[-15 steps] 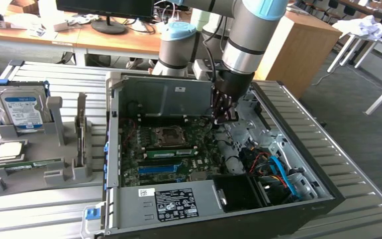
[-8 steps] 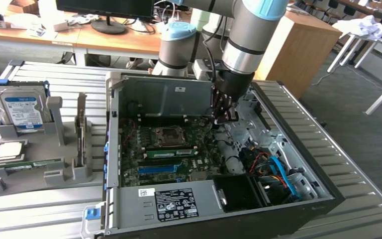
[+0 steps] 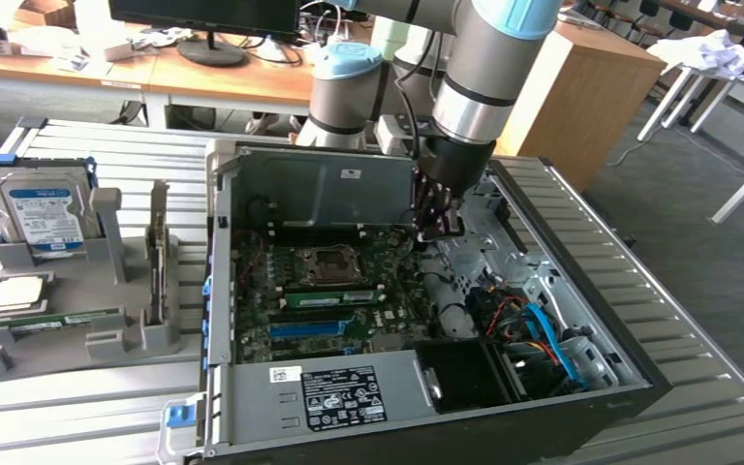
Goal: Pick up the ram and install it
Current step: 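Press down the ram until it locks into place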
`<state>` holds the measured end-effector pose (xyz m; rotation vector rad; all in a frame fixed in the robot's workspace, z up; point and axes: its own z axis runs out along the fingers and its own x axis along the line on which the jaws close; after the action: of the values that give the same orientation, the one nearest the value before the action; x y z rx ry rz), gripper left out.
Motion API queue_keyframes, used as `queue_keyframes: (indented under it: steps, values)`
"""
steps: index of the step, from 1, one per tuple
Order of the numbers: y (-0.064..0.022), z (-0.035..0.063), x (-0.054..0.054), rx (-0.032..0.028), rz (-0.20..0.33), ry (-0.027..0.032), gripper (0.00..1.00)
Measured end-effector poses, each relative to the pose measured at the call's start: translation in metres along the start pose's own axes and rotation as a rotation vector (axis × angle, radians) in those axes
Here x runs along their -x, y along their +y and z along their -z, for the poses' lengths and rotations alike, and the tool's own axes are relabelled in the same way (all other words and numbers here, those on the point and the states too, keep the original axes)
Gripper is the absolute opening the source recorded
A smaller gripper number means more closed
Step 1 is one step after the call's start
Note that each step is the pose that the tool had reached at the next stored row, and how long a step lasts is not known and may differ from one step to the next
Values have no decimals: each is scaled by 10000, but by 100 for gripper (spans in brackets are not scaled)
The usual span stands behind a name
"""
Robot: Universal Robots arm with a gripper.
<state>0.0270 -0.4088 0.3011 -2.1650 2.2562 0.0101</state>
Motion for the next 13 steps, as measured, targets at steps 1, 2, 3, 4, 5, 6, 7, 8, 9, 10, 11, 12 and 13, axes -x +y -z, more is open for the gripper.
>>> queue_keyframes:
  steps: [1, 2, 3, 4, 5, 6, 7, 8, 9, 10, 11, 12, 13]
  values:
    - [0, 0, 0, 0, -22, 1, 10]
    - [0, 0, 0, -1, -57, 1, 10]
    - [0, 0, 0, -1, -103, 1, 10]
    - [0, 0, 0, -2, -162, 1, 10]
    - [0, 0, 0, -3, -225, 2, 10]
    - [0, 0, 0, -4, -312, 3, 10]
    - [0, 0, 0, -6, -409, 4, 10]
    - [0, 0, 0, -8, -526, 5, 10]
    - [0, 0, 0, -10, -660, 7, 10]
    - [0, 0, 0, -12, -810, 11, 10]
    - [0, 0, 0, -15, -963, 15, 10]
    - [0, 0, 0, -18, -1133, 21, 10]
    - [0, 0, 0, -21, -1280, 28, 10]
